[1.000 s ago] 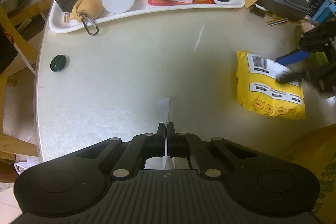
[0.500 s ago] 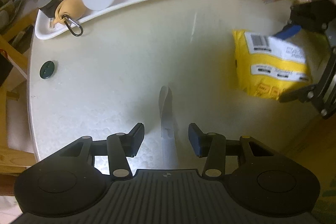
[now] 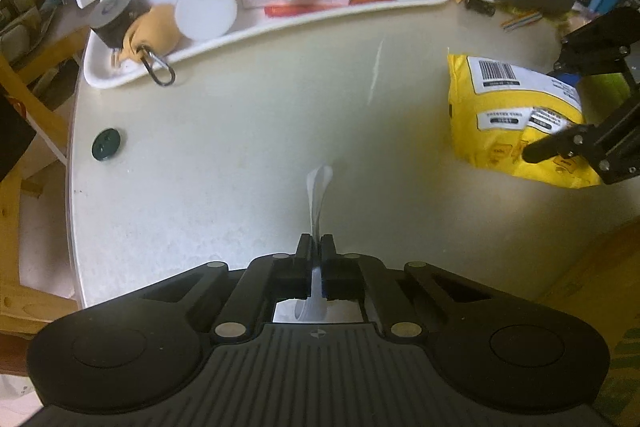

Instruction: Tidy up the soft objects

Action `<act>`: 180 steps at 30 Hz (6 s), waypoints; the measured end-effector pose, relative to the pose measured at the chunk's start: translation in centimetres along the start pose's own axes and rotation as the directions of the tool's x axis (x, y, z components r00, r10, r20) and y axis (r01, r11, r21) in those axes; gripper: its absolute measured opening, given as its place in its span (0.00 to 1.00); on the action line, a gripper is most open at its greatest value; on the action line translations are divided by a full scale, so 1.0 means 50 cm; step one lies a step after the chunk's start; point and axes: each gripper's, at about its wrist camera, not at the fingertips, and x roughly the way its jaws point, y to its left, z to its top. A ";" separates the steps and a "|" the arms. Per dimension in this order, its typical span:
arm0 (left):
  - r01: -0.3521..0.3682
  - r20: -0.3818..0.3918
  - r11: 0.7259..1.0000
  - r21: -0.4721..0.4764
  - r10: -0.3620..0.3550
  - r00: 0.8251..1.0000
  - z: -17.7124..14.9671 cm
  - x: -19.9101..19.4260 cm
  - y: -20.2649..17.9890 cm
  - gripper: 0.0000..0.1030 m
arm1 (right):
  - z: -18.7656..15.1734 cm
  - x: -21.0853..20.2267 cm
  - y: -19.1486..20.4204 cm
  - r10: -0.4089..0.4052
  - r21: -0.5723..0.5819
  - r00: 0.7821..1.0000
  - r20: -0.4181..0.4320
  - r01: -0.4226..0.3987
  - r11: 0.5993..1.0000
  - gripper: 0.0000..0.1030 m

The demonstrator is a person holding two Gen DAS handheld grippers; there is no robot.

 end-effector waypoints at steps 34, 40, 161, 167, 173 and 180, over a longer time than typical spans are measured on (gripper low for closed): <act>-0.048 0.363 0.997 0.055 0.025 0.932 -0.010 -0.373 -0.079 0.04 | -0.031 -0.380 0.123 -0.290 0.319 0.926 0.243 0.206 0.925 0.46; -0.053 0.420 0.996 0.075 0.017 0.907 -0.050 -0.458 -0.119 0.04 | -0.042 -0.477 0.200 -0.272 0.327 0.915 0.298 0.170 0.930 0.46; -0.089 0.347 0.985 -0.150 0.137 0.928 -0.390 -0.436 -0.247 1.00 | -0.330 -0.447 0.504 -0.418 0.417 0.896 0.153 0.325 0.849 1.00; -0.093 0.349 0.985 -0.144 0.138 0.927 -0.389 -0.437 -0.252 1.00 | -0.331 -0.445 0.504 -0.417 0.417 0.896 0.151 0.324 0.849 1.00; -0.093 0.345 0.984 -0.150 0.140 0.928 -0.390 -0.438 -0.250 1.00 | -0.331 -0.443 0.504 -0.415 0.417 0.897 0.152 0.323 0.850 1.00; -0.091 0.346 0.984 -0.151 0.139 0.928 -0.389 -0.439 -0.249 1.00 | -0.330 -0.442 0.506 -0.415 0.414 0.897 0.151 0.323 0.851 1.00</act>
